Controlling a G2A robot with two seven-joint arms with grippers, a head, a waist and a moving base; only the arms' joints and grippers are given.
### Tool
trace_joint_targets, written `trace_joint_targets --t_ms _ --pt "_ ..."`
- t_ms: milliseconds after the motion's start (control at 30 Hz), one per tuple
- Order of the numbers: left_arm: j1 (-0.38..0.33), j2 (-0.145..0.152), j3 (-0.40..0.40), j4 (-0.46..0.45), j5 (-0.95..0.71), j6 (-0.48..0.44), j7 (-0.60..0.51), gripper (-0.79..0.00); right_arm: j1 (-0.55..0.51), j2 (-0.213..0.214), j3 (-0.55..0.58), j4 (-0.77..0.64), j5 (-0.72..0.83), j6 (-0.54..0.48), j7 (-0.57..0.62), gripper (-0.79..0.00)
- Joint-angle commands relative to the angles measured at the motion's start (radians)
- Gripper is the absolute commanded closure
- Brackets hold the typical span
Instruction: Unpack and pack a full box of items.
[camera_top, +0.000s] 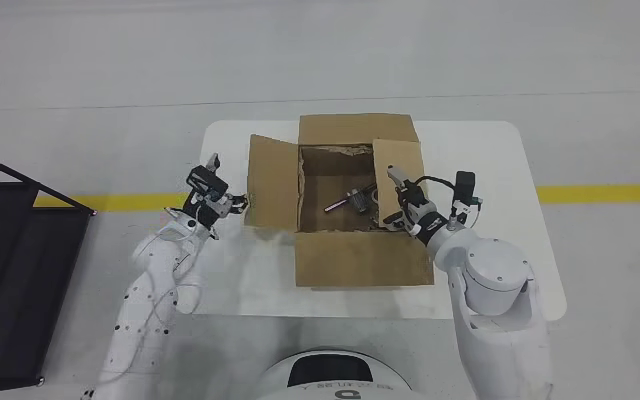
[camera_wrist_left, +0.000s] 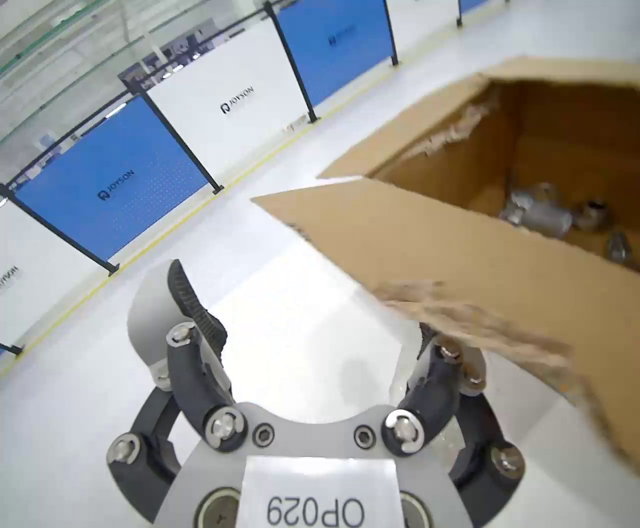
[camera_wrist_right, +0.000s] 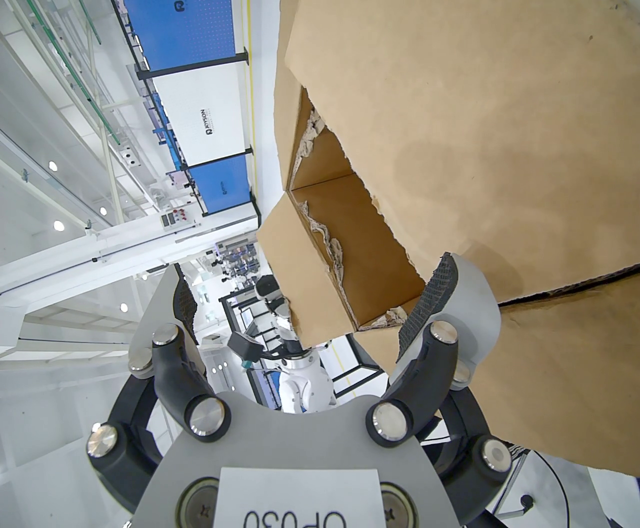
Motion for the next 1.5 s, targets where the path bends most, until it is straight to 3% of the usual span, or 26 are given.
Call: trace_joint_targets --t_ms 0,233,500,733,967,1167,1467 --pt "-0.018 0.001 -0.002 -0.007 -0.020 -0.006 -0.007 -0.785 0.000 0.000 0.000 0.000 0.000 0.000 0.000 -0.785" --pt "-0.106 0.005 0.046 -0.029 0.028 -0.026 -0.075 -0.785 0.000 0.000 0.000 0.000 0.000 0.000 0.000 -0.785" --pt "-0.225 -0.006 0.193 0.035 0.111 -0.058 -0.175 -0.785 0.000 0.000 0.000 0.000 0.000 0.000 0.000 -0.785" --pt "-0.268 -0.016 0.290 0.080 0.150 -0.049 -0.204 -0.785 0.000 0.000 0.000 0.000 0.000 0.000 0.000 -0.785" --pt "-0.270 -0.017 0.309 0.078 0.142 -0.028 -0.210 -0.785 0.000 0.000 0.000 0.000 0.000 0.000 0.000 -0.785" --pt "-0.238 -0.008 0.294 0.035 0.159 -0.027 -0.221 -0.785 0.033 0.003 -0.034 0.055 -0.014 -0.064 -0.047 -0.785" --pt "-0.188 0.002 0.303 -0.007 0.193 -0.025 -0.251 -0.785 0.107 0.004 -0.086 0.174 -0.020 -0.013 -0.092 -0.785"
